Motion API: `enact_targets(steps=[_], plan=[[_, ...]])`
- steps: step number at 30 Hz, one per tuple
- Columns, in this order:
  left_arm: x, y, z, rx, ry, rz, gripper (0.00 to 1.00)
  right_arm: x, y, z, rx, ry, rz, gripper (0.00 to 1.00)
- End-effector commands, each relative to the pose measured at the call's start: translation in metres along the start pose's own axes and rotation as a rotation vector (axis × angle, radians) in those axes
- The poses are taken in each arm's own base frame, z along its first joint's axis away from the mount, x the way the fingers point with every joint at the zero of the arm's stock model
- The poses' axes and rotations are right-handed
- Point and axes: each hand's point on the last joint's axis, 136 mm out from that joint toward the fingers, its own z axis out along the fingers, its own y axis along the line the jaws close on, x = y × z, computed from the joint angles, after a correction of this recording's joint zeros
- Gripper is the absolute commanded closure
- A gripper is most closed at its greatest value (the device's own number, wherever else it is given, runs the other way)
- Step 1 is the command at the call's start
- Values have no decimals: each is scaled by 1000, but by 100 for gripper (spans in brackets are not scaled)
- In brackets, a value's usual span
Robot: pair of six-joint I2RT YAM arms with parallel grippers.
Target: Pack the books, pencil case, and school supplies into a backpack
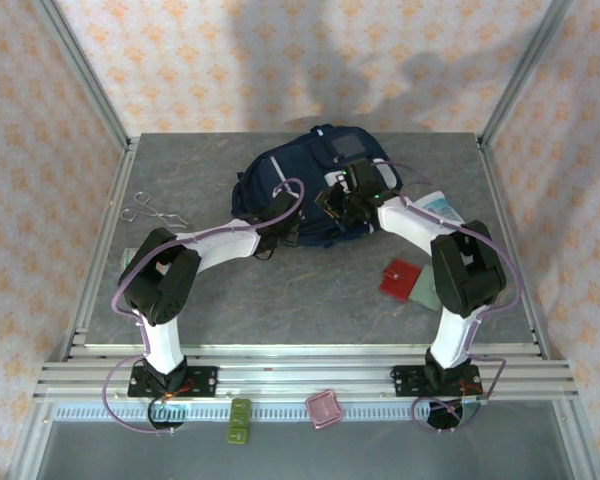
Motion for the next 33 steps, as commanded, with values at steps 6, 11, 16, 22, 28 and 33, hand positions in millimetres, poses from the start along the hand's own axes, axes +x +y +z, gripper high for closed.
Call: enact_targets(steps=[6, 11, 16, 22, 28, 33], plan=[[15, 17, 1, -70, 40, 24, 80, -2, 9, -4, -24, -20, -11, 68], [19, 17, 1, -64, 51, 17, 100, 2, 4, -4, -12, -3, -1, 67], [-2, 4, -24, 33, -5, -20, 100, 17, -3, -8, -8, 31, 16, 63], [-23, -21, -49, 162, -51, -40, 100, 18, -3, -13, -19, 13, 20, 58], [-20, -29, -54, 174, -46, -22, 100, 9, 15, -12, -59, -4, 22, 60], [-16, -31, -54, 189, -47, -23, 100, 6, 20, -5, -60, 2, 32, 62]])
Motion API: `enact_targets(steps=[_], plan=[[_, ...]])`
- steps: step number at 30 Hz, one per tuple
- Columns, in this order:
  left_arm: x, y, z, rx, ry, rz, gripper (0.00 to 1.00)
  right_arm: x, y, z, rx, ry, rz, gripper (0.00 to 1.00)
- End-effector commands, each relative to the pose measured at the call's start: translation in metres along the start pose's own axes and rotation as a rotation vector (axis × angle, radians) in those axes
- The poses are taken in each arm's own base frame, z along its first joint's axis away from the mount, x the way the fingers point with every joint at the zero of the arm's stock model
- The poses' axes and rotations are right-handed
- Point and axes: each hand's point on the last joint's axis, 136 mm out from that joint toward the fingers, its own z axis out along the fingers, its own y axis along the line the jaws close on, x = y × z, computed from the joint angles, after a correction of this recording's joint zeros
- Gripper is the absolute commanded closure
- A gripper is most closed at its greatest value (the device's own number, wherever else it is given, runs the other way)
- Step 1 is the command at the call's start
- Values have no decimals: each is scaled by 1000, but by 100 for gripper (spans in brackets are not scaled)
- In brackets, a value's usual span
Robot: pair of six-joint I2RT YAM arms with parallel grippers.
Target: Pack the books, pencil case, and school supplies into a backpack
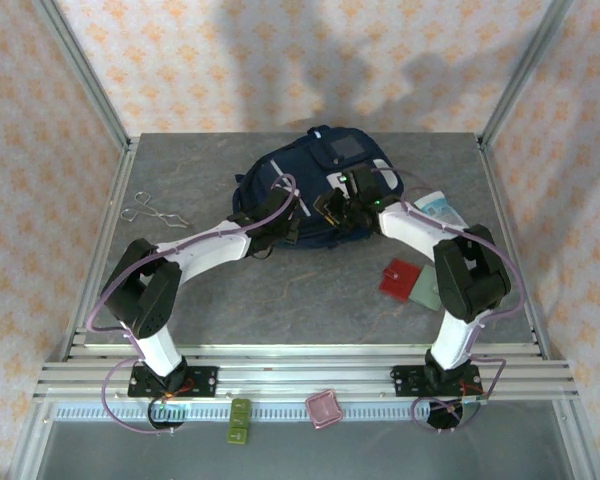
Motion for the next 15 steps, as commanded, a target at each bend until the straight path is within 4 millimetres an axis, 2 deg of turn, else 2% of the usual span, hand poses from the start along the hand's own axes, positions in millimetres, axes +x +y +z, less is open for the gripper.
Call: enact_targets(steps=[1, 8, 10, 13, 15], plan=[[-3, -15, -13, 57, -12, -6, 100, -7, 18, 4, -39, -14, 2, 62], [-10, -24, -17, 87, -36, -15, 100, 7, 5, 28, -23, 38, 39, 61], [-7, -24, -15, 81, -30, -12, 100, 6, 3, 31, -21, 33, 44, 71], [-1, -14, -12, 26, -17, -3, 100, -2, 4, 28, -16, -6, 41, 100], [3, -3, -12, -31, -13, 10, 100, -6, 6, 24, -18, -26, 36, 100]])
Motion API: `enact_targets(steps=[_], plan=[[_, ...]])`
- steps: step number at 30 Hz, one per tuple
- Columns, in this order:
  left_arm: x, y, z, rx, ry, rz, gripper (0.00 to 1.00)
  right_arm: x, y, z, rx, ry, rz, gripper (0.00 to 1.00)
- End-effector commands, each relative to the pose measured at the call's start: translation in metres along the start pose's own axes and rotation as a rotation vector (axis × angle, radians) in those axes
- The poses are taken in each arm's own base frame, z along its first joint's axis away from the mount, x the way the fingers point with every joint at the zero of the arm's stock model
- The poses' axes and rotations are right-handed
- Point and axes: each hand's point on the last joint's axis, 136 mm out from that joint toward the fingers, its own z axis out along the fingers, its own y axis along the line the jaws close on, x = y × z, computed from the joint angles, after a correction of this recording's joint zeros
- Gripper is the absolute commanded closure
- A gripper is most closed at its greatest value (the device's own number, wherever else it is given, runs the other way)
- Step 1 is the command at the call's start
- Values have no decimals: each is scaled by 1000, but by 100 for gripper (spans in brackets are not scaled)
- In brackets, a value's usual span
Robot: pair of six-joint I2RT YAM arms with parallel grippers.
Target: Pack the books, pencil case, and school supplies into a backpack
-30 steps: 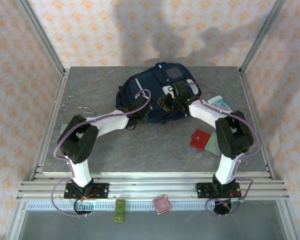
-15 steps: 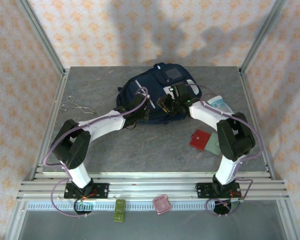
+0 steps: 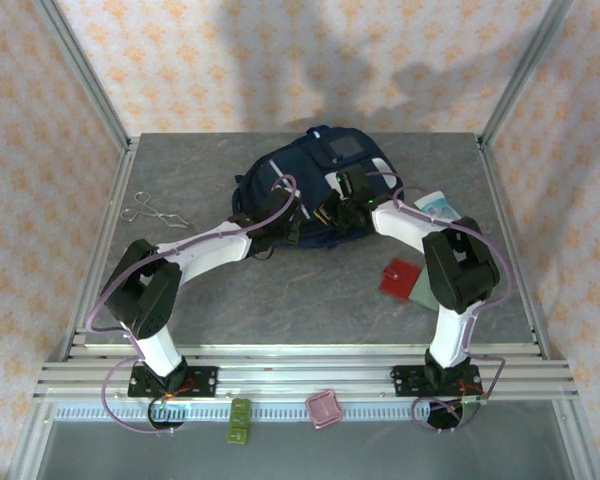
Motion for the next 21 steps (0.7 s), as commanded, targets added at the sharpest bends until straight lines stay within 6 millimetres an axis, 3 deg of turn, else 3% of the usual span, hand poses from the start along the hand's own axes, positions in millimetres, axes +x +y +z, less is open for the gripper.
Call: enact_targets(steps=[1, 7, 11, 15, 21], plan=[[1, 7, -12, -64, -15, 27, 100, -11, 18, -4, -53, -63, -49, 100], [1, 76, -16, -288, -31, -33, 100, -18, 12, -27, -61, -123, -70, 100], [-8, 106, -21, -344, -53, -91, 100, -17, 9, -35, -55, -141, -101, 100], [-14, 109, -26, -350, -62, -93, 100, -17, 9, -37, -50, -138, -126, 100], [6, 77, -36, -210, -15, -84, 100, -33, 16, -44, -20, -180, -177, 100]])
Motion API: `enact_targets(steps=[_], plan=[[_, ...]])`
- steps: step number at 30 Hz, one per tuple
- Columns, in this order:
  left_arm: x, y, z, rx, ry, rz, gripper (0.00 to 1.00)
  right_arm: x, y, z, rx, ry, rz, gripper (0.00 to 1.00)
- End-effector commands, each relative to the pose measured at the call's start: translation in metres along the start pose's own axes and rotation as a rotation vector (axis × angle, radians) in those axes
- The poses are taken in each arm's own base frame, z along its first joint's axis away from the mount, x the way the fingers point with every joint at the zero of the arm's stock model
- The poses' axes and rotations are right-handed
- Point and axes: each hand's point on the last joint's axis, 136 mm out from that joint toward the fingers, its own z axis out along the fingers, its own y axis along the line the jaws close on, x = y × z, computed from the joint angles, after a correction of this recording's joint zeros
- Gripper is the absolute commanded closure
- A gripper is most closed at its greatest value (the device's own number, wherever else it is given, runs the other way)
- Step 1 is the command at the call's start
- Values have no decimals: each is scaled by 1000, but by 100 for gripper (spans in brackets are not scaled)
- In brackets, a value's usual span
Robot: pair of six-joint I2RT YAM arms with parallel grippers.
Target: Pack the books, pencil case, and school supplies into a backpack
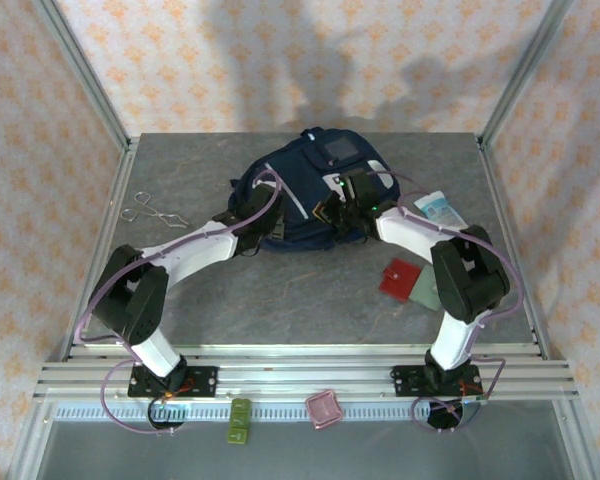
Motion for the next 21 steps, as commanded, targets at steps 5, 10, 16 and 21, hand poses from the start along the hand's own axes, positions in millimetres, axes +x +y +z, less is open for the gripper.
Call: enact_targets(steps=[5, 10, 16, 21], plan=[[42, -31, -37, 98, 74, 25, 100, -71, 5, -30, 90, -193, -99, 100], [43, -83, -39, 221, 46, 3, 100, -102, 0, -27, 133, -230, -86, 100], [35, -107, -26, 206, 20, 24, 100, -81, 2, -21, 67, -142, -35, 85], [30, -111, -22, 211, 8, 23, 100, -30, 2, -27, -20, -53, 2, 69]])
